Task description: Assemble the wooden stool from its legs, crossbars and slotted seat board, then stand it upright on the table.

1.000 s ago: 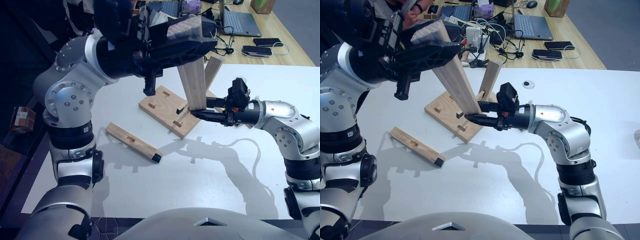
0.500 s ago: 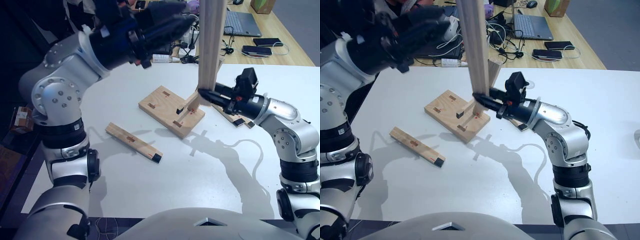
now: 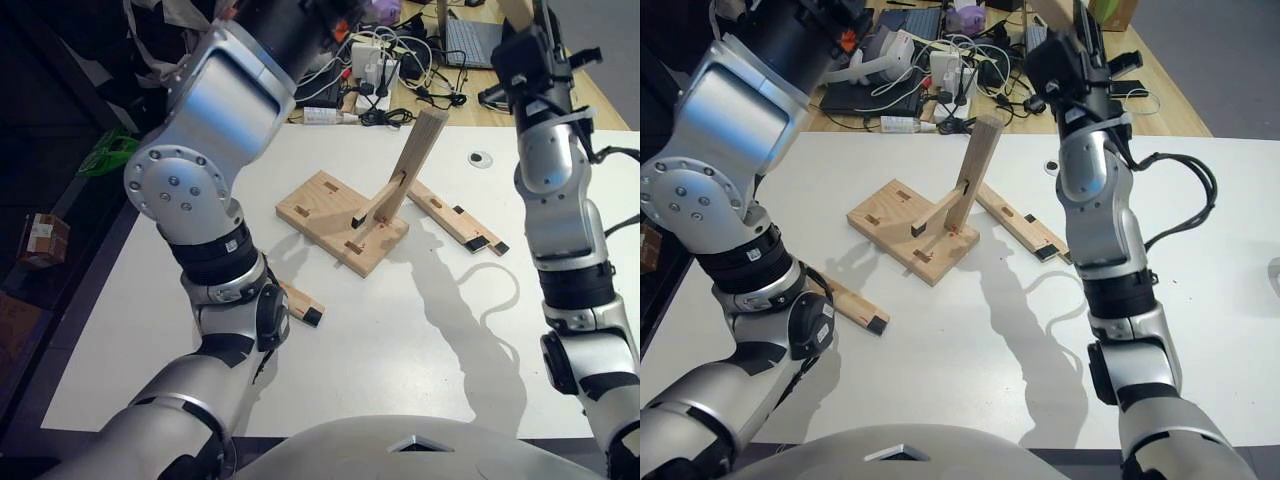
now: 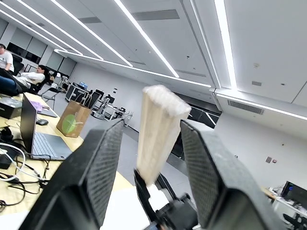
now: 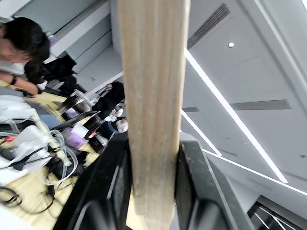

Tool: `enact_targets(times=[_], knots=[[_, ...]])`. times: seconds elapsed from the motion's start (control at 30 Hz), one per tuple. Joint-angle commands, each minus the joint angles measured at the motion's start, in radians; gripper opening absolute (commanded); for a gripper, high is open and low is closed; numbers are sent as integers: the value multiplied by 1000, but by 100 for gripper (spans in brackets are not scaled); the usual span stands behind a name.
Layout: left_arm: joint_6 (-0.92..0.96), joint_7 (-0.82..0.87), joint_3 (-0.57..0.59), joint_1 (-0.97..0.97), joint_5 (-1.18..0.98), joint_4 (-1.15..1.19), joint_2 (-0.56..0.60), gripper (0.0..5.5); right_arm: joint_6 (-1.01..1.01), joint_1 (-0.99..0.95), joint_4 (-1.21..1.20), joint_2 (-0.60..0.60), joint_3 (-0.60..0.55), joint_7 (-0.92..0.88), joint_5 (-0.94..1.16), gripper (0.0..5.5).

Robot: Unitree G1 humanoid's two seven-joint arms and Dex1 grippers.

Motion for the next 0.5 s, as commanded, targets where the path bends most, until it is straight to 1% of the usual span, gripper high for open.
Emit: enact_targets(times=[0.03, 0.1, 0.27, 0.5], knots=[[-21, 25, -15, -28, -6, 49, -30, 215, -67, -85, 104, 24, 6, -49, -35, 101], [-37, 24, -29, -42, 7, 72, -44, 215, -87, -95, 121, 34, 11, -60, -46, 101], [-46, 1, -18, -42, -10, 78, -22, 215, -121, -81, 110, 60, 47, -62, -84, 101], [-52, -27, -19, -48, -14, 91, -3, 215, -150, -52, 95, 61, 91, -82, -166, 101]])
